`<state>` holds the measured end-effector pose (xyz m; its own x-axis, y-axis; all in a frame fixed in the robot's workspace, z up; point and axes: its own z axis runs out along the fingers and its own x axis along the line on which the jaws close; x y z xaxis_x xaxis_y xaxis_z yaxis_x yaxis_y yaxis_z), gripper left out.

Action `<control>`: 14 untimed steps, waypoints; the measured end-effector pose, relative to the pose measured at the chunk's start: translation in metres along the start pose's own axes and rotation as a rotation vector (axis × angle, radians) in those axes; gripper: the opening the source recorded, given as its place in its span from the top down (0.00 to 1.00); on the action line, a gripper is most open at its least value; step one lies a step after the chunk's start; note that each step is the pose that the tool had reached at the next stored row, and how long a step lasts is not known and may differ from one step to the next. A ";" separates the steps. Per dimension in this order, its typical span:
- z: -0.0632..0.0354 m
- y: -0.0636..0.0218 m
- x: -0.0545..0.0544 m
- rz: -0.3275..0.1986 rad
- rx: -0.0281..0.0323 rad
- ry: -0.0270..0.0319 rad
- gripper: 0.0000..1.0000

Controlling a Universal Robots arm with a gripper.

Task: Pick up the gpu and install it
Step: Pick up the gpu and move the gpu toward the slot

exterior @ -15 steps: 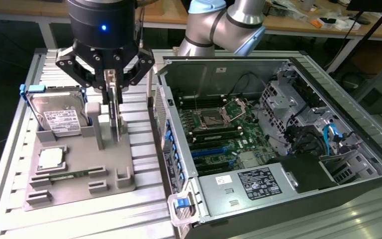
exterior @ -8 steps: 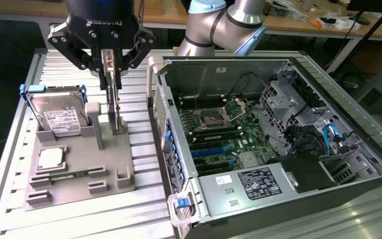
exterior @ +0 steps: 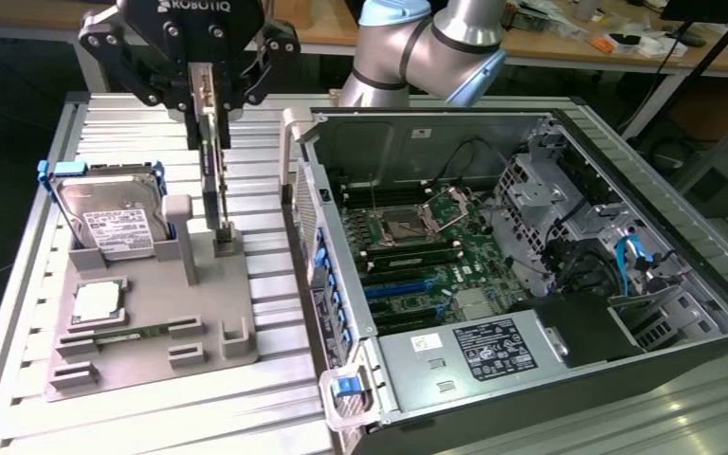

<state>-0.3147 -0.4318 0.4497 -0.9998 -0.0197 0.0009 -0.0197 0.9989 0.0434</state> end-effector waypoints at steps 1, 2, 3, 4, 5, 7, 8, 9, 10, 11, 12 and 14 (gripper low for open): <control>-0.0035 0.0002 0.000 0.000 -0.0001 -0.0002 0.73; -0.0075 0.0003 0.000 0.000 -0.0001 -0.0002 0.73; -0.0108 0.0005 0.000 0.000 -0.0001 -0.0001 0.73; -0.0135 0.0006 0.000 0.000 -0.0002 -0.0002 0.73; -0.0134 0.0006 0.000 0.000 -0.0002 -0.0002 0.73; -0.0135 0.0006 0.000 0.000 -0.0001 -0.0001 0.73; -0.0136 0.0006 0.000 0.000 0.0000 0.0000 0.73; -0.0137 0.0006 -0.001 0.000 0.0001 0.0002 0.73; -0.0137 0.0005 -0.003 0.000 0.0001 0.0001 0.73; -0.0136 0.0005 -0.005 0.000 0.0000 0.0000 0.73; -0.0135 0.0004 -0.006 0.000 -0.0001 -0.0001 0.73; -0.0135 0.0004 -0.010 0.000 -0.0001 -0.0002 0.73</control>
<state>-0.3044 -0.4318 0.4633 -0.9998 -0.0197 0.0008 -0.0197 0.9989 0.0435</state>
